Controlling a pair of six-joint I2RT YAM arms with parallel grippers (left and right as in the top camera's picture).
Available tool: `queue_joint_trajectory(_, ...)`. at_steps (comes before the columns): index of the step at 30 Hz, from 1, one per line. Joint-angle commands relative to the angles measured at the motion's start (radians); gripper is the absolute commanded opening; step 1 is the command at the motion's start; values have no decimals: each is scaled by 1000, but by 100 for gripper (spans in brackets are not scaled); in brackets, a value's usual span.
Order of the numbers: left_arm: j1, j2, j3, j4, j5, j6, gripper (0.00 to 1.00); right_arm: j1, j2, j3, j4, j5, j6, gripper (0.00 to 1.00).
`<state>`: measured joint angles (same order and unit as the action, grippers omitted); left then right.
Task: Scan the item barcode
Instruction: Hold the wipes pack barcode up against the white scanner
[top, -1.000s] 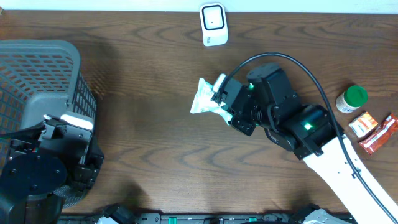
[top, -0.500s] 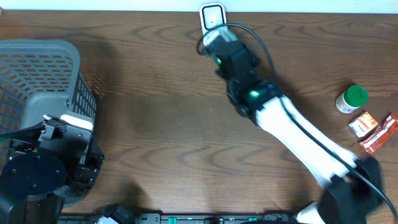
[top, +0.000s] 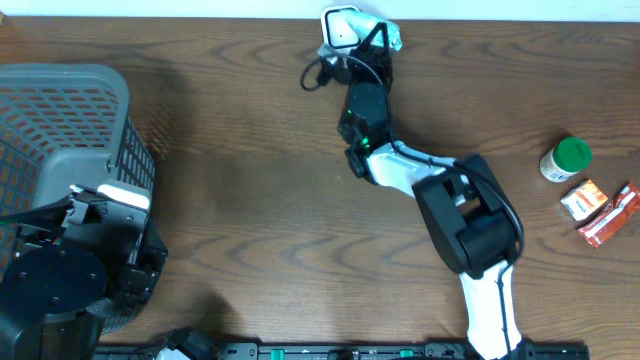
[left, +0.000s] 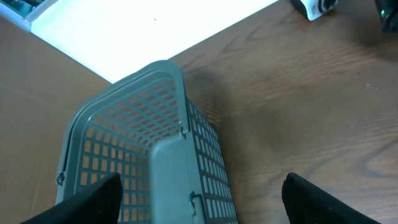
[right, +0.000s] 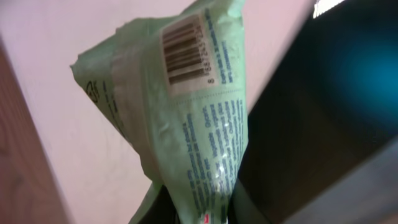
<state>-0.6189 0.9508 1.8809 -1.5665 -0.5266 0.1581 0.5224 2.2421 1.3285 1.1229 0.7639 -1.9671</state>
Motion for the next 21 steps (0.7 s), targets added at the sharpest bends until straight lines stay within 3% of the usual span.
queue_joint_trajectory(1, 0, -5, 1, 0, -9, 2, 82, -16, 31, 11, 55, -159, -175, 1)
queue_joint_trajectory(21, 0, -5, 1, 0, -9, 2, 82, -114, 38, 20, 39, -365, -175, 1)
